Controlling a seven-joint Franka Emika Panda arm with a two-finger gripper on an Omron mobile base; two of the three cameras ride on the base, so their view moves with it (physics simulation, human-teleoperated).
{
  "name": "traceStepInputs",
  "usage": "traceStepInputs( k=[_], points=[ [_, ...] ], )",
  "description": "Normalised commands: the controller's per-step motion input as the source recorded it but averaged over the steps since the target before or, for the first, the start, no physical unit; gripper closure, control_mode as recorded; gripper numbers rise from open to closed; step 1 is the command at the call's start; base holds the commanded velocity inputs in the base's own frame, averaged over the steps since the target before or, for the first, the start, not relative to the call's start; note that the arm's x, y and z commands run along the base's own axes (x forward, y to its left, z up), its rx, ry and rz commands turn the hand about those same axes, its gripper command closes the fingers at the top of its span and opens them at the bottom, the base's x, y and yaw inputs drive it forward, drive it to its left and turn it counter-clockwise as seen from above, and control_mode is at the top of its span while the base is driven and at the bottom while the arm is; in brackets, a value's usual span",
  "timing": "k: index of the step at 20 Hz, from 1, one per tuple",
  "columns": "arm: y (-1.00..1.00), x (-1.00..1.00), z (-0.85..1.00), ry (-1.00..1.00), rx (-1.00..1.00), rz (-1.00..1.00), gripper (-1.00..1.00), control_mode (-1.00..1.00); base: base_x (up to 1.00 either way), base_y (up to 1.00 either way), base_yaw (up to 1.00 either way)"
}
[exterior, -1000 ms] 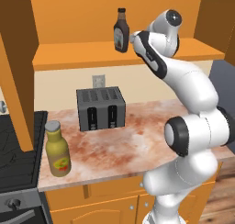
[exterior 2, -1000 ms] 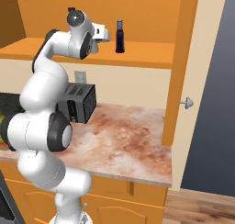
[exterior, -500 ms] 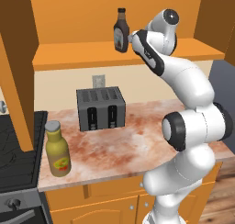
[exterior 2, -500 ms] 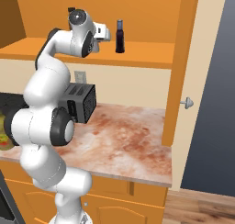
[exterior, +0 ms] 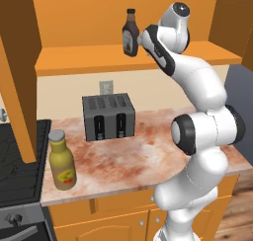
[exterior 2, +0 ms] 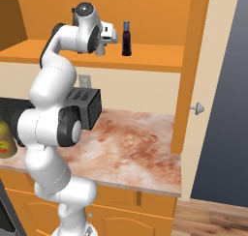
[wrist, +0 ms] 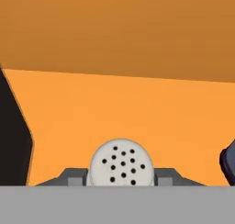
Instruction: There are various items on the counter. Only move the condiments/shakers into the cabinet.
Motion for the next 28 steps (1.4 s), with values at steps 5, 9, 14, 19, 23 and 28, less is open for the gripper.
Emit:
traceStepInputs(
  k=[5,9,14,19,23,28],
  points=[
    [0.0,0.03,-0.21,0.01,0.0,0.0,-1.0,-1.0,0.0,0.0,0.0],
    [0.0,0.0,0.0,0.0,0.0,0.0,-1.0,-1.0,0.0,0.0,0.0],
    [0.0,0.0,0.0,0.0,0.0,0.0,-1.0,-1.0,0.0,0.0,0.0],
    [0.0,0.0,0.0,-0.08,0.0,0.0,-1.0,-1.0,0.0,0.0,0.0],
    [0.0,-0.31,0.02,-0.2,0.0,0.0,-1.0,-1.0,0.0,0.0,0.0],
    [0.0,-0.96,0.0,-0.22,0.0,0.0,-1.0,-1.0,0.0,0.0,0.0]
  ],
)
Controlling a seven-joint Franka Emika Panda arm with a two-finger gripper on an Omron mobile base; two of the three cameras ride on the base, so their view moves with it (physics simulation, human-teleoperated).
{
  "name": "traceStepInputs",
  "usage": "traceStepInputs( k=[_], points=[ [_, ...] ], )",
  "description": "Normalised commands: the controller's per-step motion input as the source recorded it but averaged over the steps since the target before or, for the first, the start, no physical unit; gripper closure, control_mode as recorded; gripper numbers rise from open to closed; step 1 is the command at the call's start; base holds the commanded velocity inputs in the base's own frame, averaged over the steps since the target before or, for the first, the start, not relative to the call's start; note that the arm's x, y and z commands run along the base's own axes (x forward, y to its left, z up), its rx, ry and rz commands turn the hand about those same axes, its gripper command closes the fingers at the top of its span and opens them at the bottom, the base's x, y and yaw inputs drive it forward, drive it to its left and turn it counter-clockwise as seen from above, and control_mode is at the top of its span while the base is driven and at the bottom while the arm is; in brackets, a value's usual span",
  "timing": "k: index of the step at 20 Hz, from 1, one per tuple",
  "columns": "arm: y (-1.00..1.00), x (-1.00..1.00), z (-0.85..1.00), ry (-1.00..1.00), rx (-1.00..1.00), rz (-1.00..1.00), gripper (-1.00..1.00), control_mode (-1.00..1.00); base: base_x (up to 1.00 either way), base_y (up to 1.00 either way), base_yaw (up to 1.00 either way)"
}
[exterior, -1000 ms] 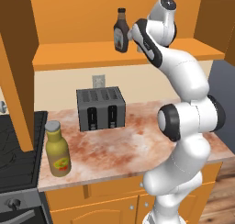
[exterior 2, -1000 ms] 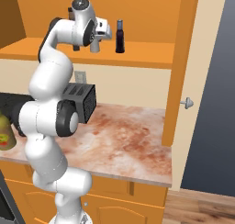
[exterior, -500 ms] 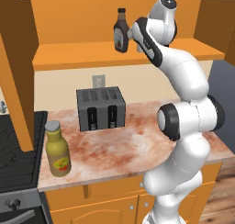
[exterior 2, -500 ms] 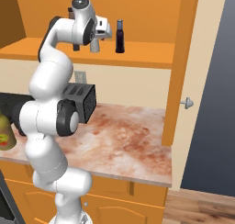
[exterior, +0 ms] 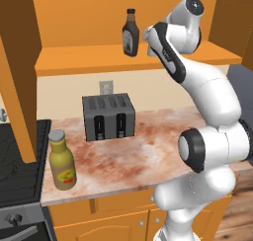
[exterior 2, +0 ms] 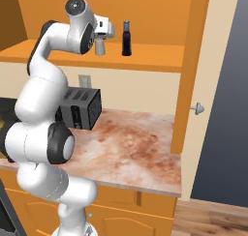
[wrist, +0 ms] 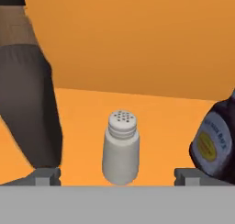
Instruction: There are various items on the counter. Only move the condiments/shakers into the cabinet.
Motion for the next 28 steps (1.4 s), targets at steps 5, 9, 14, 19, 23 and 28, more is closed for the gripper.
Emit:
traceStepInputs(
  k=[5,9,14,19,23,28],
  points=[
    [0.0,-1.0,0.0,-0.26,0.0,0.0,-1.0,-1.0,0.0,0.0,0.0],
    [0.07,-0.9,0.0,-0.18,-0.02,0.0,-1.0,-1.0,0.0,0.0,0.0],
    [-0.12,-0.76,-0.06,-0.02,0.0,0.13,-1.0,-1.0,0.0,0.0,0.0],
    [0.0,-1.0,-0.25,0.0,-0.09,0.35,-1.0,-1.0,0.0,0.0,0.0],
    [0.03,-1.0,-0.38,0.02,-0.16,0.36,-1.0,-1.0,0.0,0.0,0.0],
    [0.08,-1.0,-0.41,0.06,-0.16,0.35,-1.0,-1.0,0.0,0.0,0.0]
  ],
)
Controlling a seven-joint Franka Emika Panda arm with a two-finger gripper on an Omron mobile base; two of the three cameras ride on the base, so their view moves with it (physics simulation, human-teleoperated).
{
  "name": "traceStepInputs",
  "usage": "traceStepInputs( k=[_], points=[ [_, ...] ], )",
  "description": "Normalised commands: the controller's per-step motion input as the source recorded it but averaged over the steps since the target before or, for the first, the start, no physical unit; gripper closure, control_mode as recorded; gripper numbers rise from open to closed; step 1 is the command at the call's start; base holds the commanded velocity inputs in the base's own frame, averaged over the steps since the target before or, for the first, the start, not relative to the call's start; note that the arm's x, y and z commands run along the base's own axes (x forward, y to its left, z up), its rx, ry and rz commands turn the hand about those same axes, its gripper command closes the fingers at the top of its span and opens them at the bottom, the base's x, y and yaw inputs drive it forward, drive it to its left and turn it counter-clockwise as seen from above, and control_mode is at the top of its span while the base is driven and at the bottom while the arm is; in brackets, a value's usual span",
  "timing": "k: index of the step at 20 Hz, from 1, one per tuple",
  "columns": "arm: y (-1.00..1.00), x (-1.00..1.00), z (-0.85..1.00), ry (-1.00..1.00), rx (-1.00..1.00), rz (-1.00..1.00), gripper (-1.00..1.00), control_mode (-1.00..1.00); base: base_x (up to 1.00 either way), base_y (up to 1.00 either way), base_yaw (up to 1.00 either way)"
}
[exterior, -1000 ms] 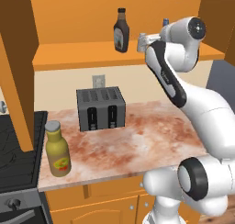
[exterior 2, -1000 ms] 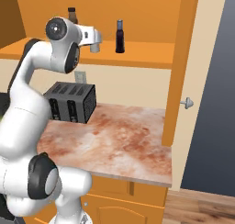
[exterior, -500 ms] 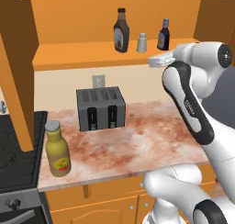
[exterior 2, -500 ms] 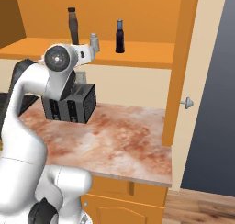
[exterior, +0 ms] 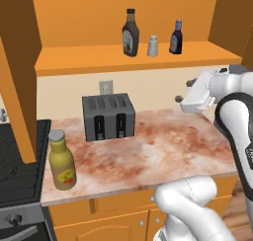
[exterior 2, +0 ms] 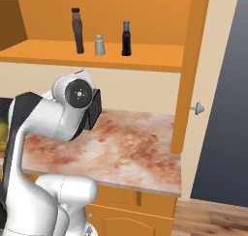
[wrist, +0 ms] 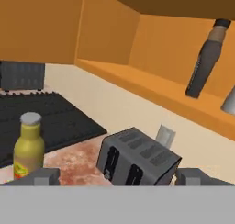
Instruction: There are various items on the counter. Only move the condiments/shakers into the cabinet.
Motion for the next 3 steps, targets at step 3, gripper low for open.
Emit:
traceStepInputs(
  k=[3],
  points=[
    [0.23,-1.0,-0.4,0.06,-0.18,0.39,-1.0,-1.0,0.0,0.0,0.0]
  ],
)
